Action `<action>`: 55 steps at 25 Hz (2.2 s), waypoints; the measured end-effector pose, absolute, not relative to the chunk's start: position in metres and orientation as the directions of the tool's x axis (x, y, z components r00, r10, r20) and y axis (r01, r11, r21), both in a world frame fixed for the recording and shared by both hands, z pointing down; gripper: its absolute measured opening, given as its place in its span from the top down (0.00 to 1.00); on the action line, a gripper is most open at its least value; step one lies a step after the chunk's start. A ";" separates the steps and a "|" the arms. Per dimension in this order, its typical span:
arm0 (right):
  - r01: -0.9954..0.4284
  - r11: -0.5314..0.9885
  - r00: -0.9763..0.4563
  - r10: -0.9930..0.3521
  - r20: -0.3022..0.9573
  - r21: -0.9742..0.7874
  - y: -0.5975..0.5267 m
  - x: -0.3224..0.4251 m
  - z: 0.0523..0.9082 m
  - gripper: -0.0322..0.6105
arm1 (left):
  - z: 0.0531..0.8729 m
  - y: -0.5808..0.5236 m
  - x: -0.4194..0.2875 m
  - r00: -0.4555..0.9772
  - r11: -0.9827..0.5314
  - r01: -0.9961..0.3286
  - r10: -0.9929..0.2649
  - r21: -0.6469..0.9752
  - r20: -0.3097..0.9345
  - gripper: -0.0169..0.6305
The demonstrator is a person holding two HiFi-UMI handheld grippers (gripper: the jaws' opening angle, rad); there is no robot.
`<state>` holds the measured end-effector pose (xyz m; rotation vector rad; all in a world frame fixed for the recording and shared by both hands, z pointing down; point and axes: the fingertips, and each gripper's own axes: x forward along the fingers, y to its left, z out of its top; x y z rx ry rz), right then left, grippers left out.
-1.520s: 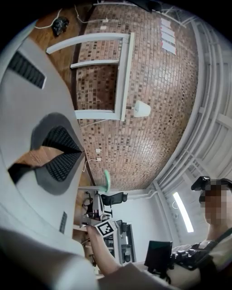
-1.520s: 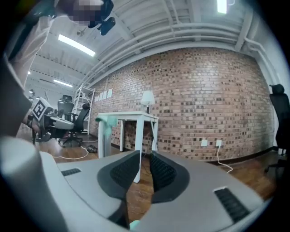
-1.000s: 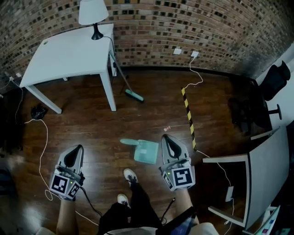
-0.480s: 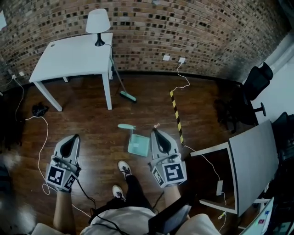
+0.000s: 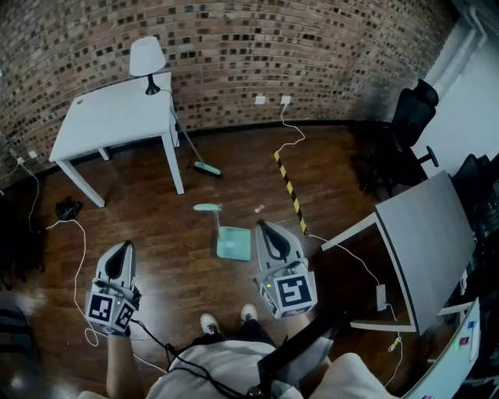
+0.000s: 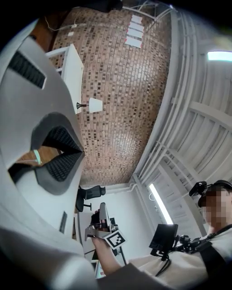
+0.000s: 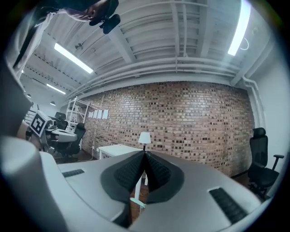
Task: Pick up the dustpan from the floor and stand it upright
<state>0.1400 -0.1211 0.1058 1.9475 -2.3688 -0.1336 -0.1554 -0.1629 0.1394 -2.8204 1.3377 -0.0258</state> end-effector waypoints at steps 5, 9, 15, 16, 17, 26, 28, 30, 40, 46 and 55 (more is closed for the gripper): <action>-0.973 0.220 -0.222 -0.975 -0.013 0.072 -0.111 0.143 0.091 0.98 | 0.133 -0.161 -0.147 0.598 -0.598 -0.802 -0.802 0.011 -0.001 0.96; -0.966 0.257 -0.258 -0.965 -0.035 0.041 -0.096 0.144 0.077 0.98 | 0.121 -0.154 -0.122 0.607 -0.607 -0.794 -0.794 0.011 -0.024 0.96; -0.964 0.265 -0.264 -0.962 -0.075 -0.003 -0.092 0.154 0.067 0.98 | 0.112 -0.141 -0.101 0.644 -0.644 -0.765 -0.765 0.000 -0.027 0.96; -0.965 0.261 -0.261 -0.964 -0.053 0.004 -0.089 0.153 0.070 0.98 | 0.115 -0.137 -0.102 0.648 -0.648 -0.762 -0.761 0.001 -0.017 0.96; -0.967 0.253 -0.254 -0.967 -0.031 0.011 -0.084 0.154 0.075 0.98 | 0.119 -0.132 -0.104 0.652 -0.652 -0.758 -0.758 0.006 -0.005 0.96; -0.981 0.150 -0.164 -0.980 0.114 -0.119 0.000 0.160 0.135 0.98 | 0.159 -0.073 -0.130 0.669 -0.670 -0.742 -0.739 0.014 0.075 0.96; -0.982 0.147 -0.160 -0.981 0.113 -0.114 0.022 0.168 0.132 0.98 | 0.166 -0.050 -0.123 0.673 -0.674 -0.738 -0.734 0.021 0.087 0.96; -0.985 0.144 -0.153 -0.983 0.097 -0.099 0.042 0.177 0.124 0.98 | 0.172 -0.027 -0.115 0.679 -0.681 -0.732 -0.727 0.016 0.097 0.96; -0.967 0.254 -0.255 -0.966 -0.039 0.009 0.206 0.226 0.096 0.98 | 0.154 0.147 -0.047 0.623 -0.623 -0.782 -0.782 0.005 0.010 0.96; -0.943 0.331 -0.330 -0.943 -0.048 -0.027 0.298 0.245 0.082 0.98 | 0.139 0.267 -0.001 0.654 -0.654 -0.756 -0.756 -0.018 0.015 0.96; -0.953 0.296 -0.290 -0.953 -0.084 -0.067 0.354 0.251 0.060 0.98 | 0.122 0.311 -0.022 0.634 -0.635 -0.771 -0.772 -0.050 0.036 0.96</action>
